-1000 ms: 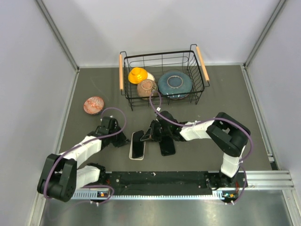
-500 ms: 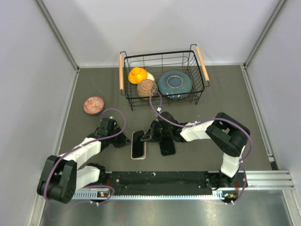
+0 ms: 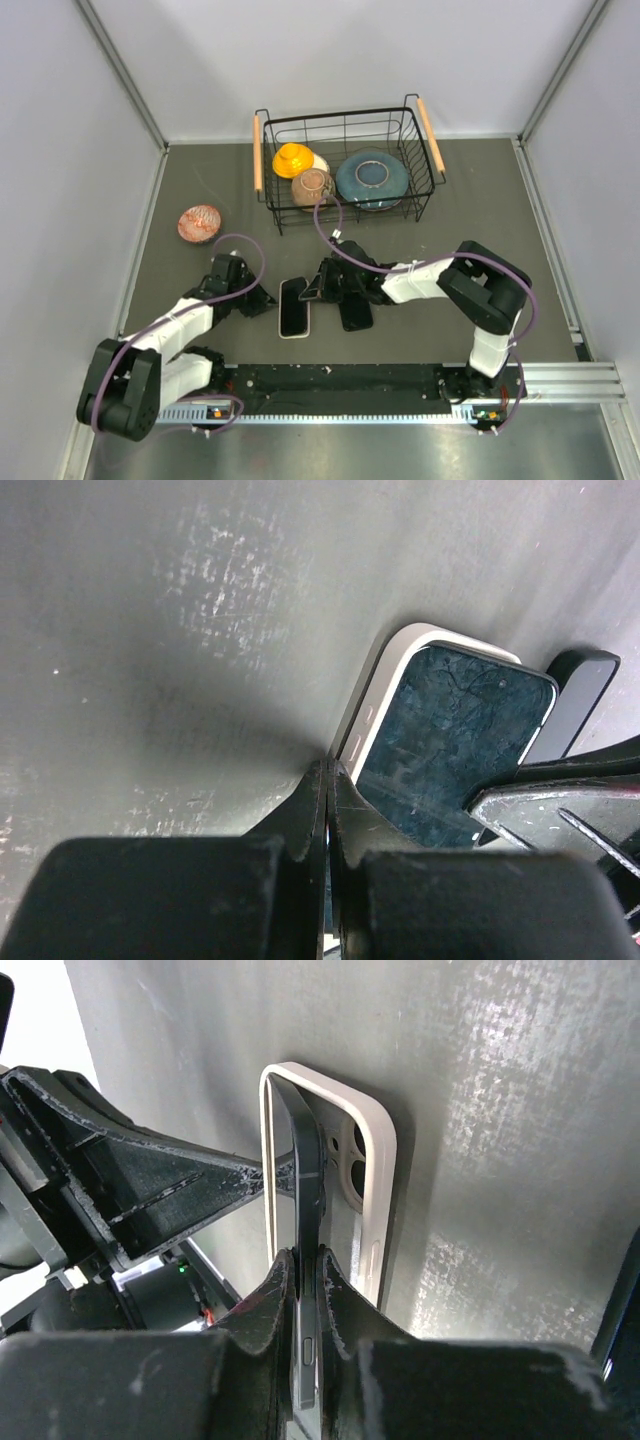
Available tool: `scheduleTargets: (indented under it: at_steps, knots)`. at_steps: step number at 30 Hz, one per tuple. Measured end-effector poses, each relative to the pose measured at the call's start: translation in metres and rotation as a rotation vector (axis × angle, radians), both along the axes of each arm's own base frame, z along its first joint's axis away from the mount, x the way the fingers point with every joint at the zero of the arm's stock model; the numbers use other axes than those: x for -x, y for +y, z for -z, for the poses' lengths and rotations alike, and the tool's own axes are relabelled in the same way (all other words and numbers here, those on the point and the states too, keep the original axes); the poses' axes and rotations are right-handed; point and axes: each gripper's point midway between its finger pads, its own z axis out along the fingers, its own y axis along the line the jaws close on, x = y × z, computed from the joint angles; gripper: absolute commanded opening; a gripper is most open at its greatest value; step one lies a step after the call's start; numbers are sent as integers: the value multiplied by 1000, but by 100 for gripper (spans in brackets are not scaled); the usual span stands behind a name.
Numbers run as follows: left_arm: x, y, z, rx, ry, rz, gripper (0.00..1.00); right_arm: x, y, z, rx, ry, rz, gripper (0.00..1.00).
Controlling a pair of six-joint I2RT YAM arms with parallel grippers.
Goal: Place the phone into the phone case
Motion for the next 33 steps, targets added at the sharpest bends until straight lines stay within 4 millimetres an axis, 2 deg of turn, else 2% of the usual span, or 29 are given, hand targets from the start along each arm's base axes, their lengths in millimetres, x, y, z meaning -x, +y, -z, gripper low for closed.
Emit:
scheduleTargets:
  at_steps: [6, 10, 13, 15, 16, 20, 26, 33]
  knots:
    - [6, 1, 0, 7, 8, -15, 0, -1, -2, 6, 51, -25, 16, 20]
    - [15, 1, -2, 10, 28, -8, 0, -1, -4, 8, 86, -37, 18, 43]
    - [19, 0, -4, 18, 32, 3, 1, -2, -1, 0, 92, -57, 9, 51]
    - [22, 0, -3, 13, 40, 14, 11, -2, -1, -5, 98, -65, 4, 54]
    - [23, 0, -3, 8, 42, 21, 22, -2, -2, -7, 99, -70, 2, 56]
    - [21, 0, -6, -10, 40, 51, 44, 0, -7, -10, 119, -76, -4, 61]
    - [18, -5, -9, 1, 40, 91, 50, 3, -13, -9, 147, -75, -14, 65]
    - [17, -9, -9, 14, 35, 117, 47, 6, -13, -9, 143, -69, -28, 66]
